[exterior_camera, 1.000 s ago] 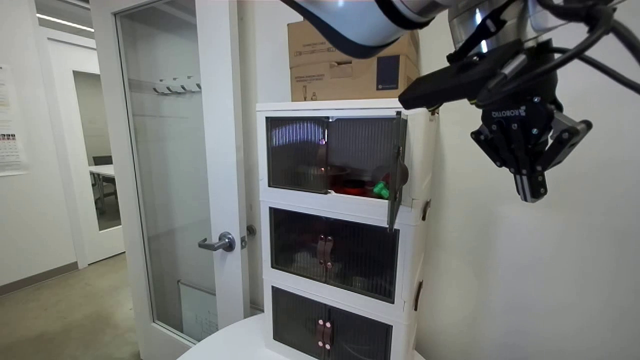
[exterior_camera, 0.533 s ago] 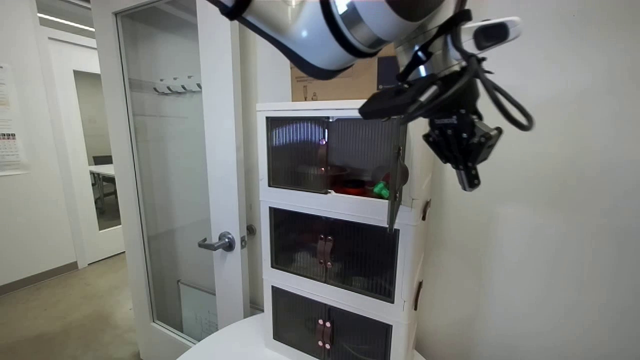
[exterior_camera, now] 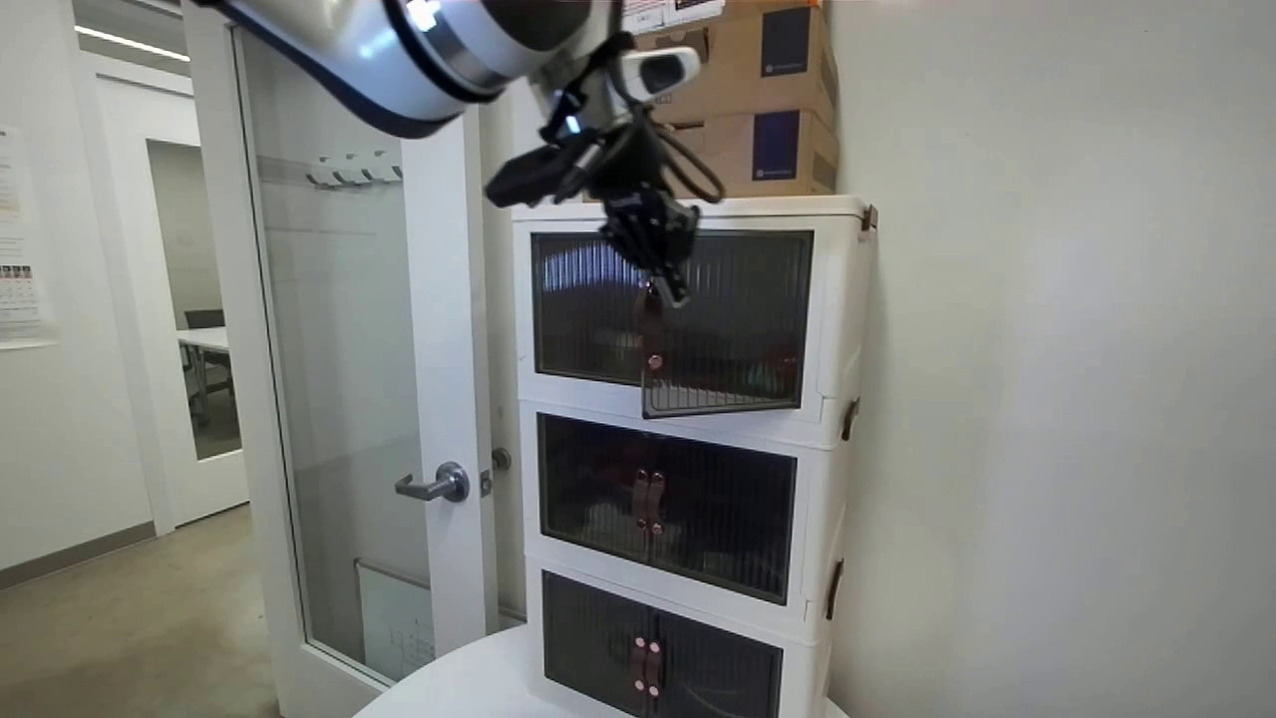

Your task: Close the top cabinet doors

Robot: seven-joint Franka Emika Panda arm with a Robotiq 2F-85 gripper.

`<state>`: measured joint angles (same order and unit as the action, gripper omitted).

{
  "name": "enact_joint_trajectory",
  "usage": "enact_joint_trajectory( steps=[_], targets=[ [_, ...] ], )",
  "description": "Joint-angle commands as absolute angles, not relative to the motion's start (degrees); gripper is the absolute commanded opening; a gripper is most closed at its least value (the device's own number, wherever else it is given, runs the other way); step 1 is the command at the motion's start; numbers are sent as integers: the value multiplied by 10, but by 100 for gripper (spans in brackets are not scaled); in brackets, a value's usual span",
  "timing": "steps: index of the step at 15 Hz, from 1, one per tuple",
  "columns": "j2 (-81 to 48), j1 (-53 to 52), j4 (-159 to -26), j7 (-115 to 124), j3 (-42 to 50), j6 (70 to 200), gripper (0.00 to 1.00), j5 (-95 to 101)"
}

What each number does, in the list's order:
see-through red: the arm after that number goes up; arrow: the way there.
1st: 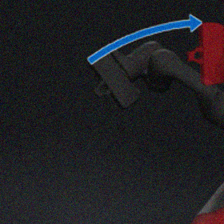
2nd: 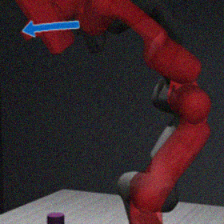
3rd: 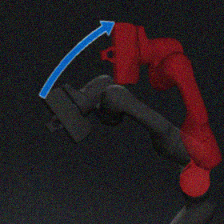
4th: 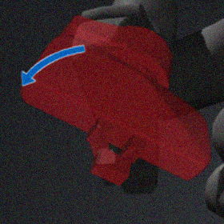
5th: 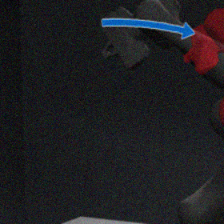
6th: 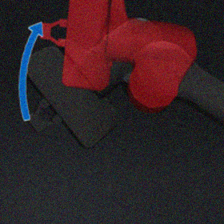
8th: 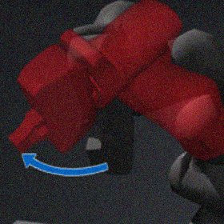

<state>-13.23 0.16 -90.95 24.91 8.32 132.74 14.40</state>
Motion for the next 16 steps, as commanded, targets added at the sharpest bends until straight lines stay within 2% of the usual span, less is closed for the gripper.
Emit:
enact_joint_trajectory(
  steps=[1, 5, 9, 16],
  targets=[
    [-34, -38, -1040, 233, 50, 1376, 0, 197],
    [2, -46, -1093, 235, 13, 1387, 0, 222],
    [26, -27, -1109, 215, 10, 1335, 0, 191],
    [-19, 49, -1024, 227, 53, 1273, 0, 208]
  ],
)
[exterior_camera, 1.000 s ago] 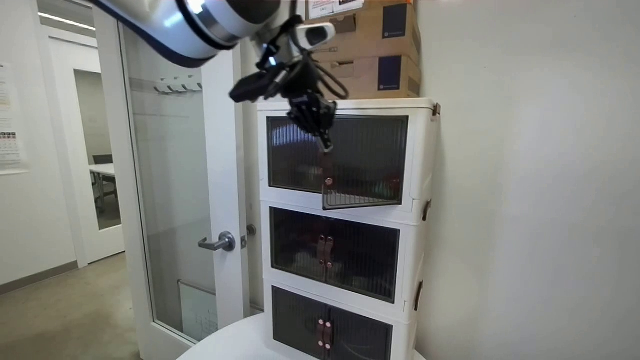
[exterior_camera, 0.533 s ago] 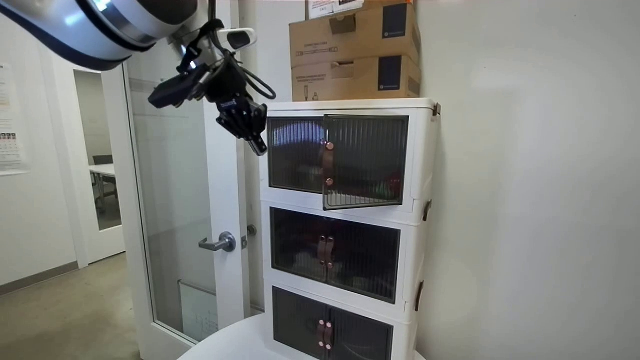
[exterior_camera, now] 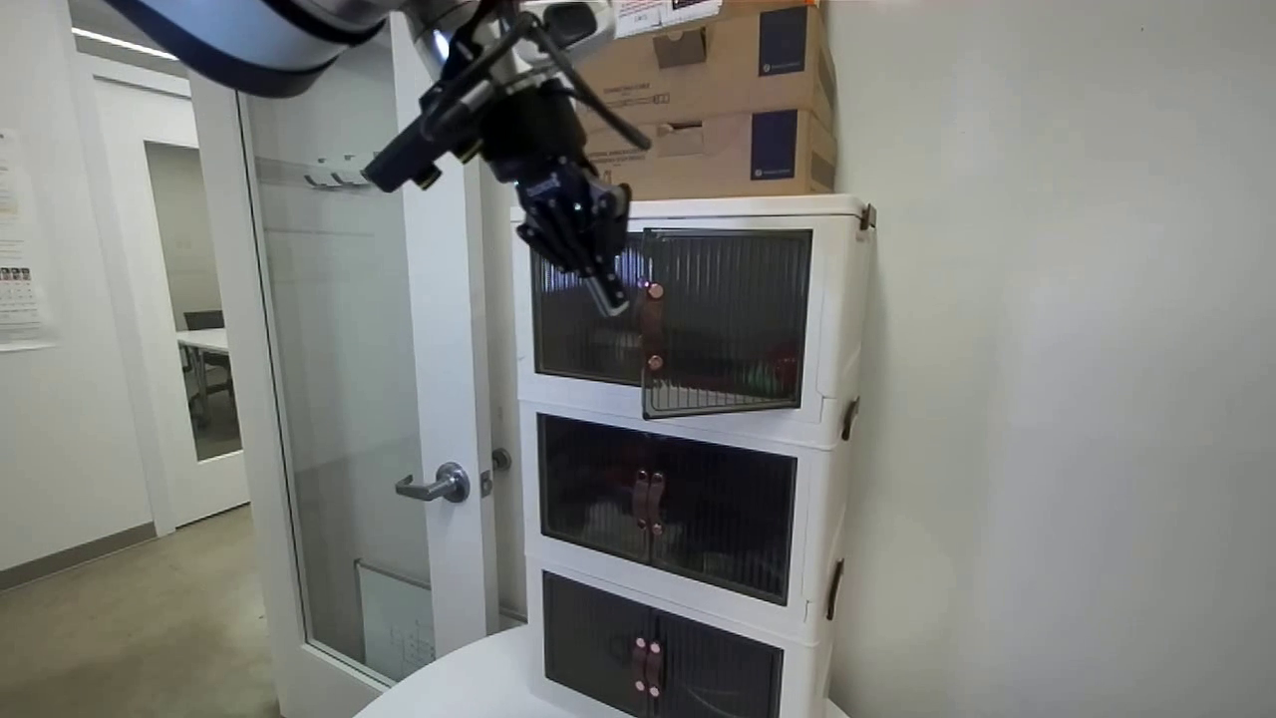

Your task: Close the top cabinet doors

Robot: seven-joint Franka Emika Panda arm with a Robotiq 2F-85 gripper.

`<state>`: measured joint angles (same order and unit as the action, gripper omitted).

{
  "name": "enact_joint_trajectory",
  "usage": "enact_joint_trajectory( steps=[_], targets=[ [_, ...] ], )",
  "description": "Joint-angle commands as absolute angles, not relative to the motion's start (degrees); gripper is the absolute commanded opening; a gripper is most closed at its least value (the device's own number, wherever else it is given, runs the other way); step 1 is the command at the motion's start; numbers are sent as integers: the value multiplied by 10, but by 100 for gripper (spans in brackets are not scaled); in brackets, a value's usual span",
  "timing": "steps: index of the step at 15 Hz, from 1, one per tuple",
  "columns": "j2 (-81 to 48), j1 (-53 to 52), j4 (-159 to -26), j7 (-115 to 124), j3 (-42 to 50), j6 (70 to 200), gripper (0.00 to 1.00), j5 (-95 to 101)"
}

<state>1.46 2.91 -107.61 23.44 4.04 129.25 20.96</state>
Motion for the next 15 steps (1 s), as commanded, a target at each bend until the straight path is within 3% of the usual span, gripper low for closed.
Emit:
enact_joint_trajectory(
  steps=[1, 6, 15],
  targets=[
    [-28, 56, -1012, 219, 59, 1275, 0, 201],
    [-101, 58, -940, 191, 62, 1311, 0, 140],
    [-201, 8, -861, 209, 71, 1447, 0, 207]
  ],
)
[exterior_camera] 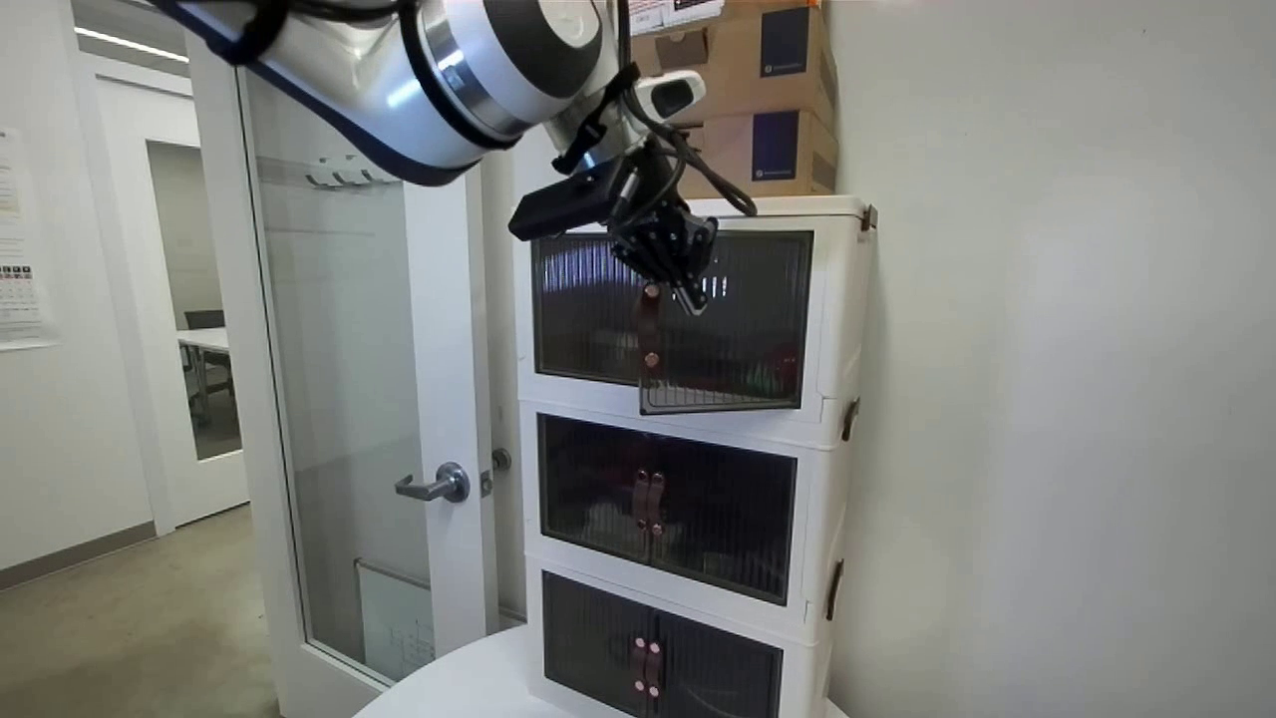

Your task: Close the top cabinet doors

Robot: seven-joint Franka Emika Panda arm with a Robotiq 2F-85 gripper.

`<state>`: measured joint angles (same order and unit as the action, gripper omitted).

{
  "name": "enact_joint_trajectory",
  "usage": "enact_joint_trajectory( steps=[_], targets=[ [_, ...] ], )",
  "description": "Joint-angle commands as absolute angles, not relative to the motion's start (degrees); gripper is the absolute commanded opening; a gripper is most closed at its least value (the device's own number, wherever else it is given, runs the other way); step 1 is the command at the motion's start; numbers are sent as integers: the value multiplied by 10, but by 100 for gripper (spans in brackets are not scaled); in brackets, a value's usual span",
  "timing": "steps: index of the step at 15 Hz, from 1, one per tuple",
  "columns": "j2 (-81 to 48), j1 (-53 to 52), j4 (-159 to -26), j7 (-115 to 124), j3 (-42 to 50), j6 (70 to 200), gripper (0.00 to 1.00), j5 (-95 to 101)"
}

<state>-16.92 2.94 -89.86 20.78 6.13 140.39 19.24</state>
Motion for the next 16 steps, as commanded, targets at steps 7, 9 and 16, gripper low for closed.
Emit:
enact_joint_trajectory(
  steps=[7, 9, 16],
  targets=[
    [-240, -13, -820, 233, 76, 1580, 0, 211],
    [-247, -13, -820, 249, 86, 1604, 0, 213],
    [-249, -12, -854, 329, 119, 1640, 0, 199]
  ],
)
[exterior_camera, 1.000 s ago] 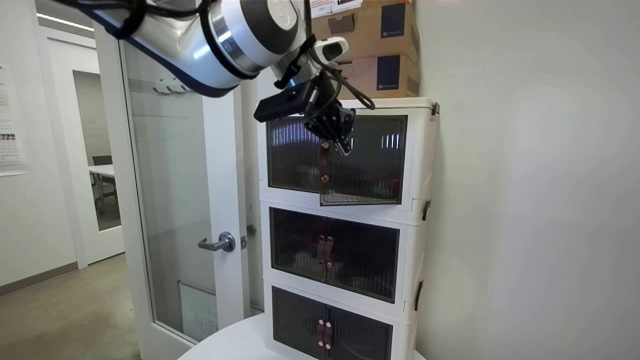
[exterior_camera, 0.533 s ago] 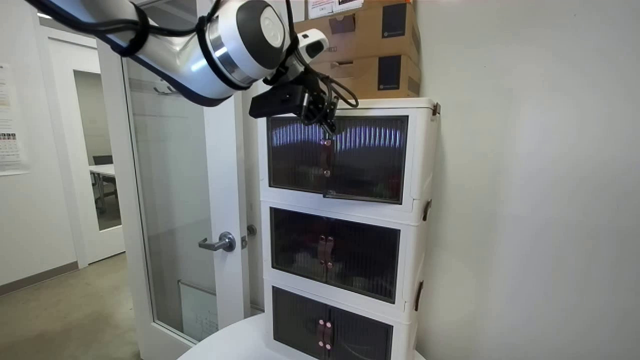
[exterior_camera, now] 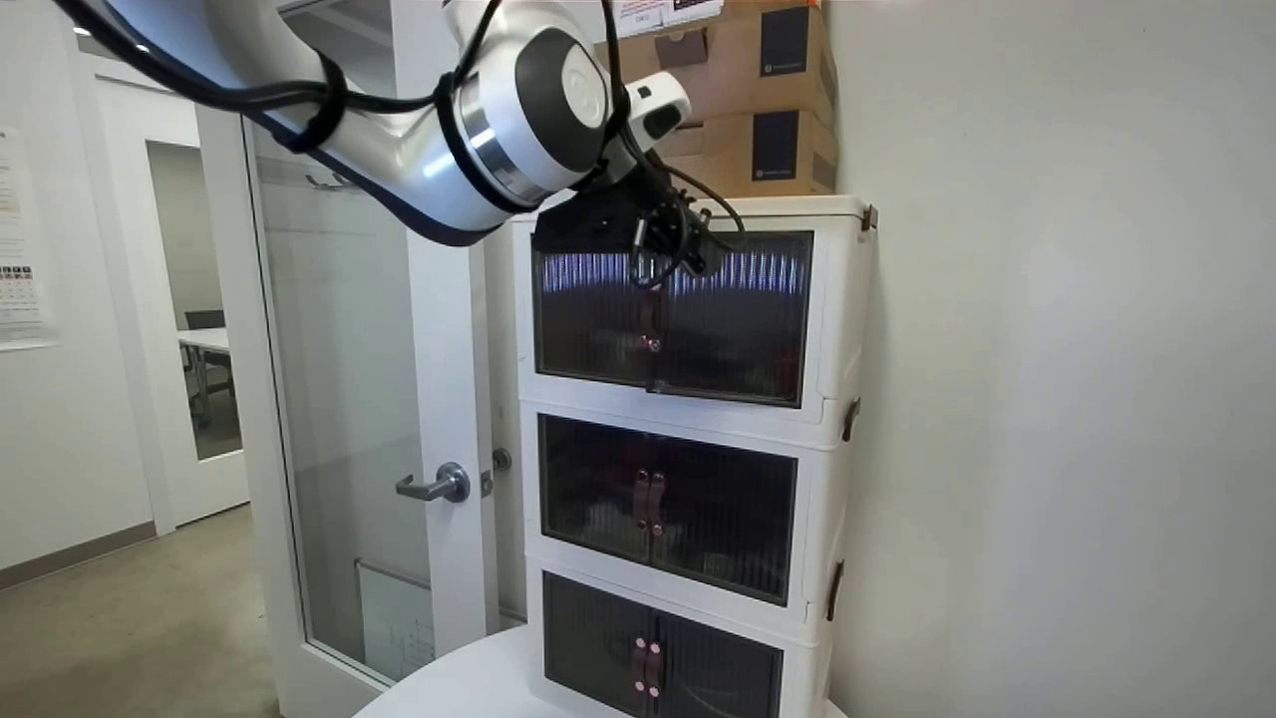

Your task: Close the top cabinet doors

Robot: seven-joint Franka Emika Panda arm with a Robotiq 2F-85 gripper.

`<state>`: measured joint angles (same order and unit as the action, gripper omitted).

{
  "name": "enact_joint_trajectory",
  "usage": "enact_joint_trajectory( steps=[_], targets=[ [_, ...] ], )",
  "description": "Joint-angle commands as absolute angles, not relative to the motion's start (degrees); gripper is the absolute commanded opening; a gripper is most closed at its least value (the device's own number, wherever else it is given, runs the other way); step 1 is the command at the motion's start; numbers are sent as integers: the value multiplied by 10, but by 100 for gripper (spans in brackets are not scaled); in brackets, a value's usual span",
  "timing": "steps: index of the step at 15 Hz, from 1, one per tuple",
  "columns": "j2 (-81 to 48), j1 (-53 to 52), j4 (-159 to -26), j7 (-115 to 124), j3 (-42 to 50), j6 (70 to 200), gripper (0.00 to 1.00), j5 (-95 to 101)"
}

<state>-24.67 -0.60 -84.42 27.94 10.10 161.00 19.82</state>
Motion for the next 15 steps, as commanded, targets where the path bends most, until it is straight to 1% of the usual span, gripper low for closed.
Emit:
enact_joint_trajectory(
  steps=[1, 6, 12, 15],
  targets=[
    [-249, -13, -859, 344, 123, 1650, 0, 199],
    [-245, -13, -883, 378, 131, 1686, 0, 202],
    [-242, 0, -908, 353, 102, 1708, 0, 190],
    [-256, 3, -900, 352, 94, 1714, 0, 190]
  ],
)
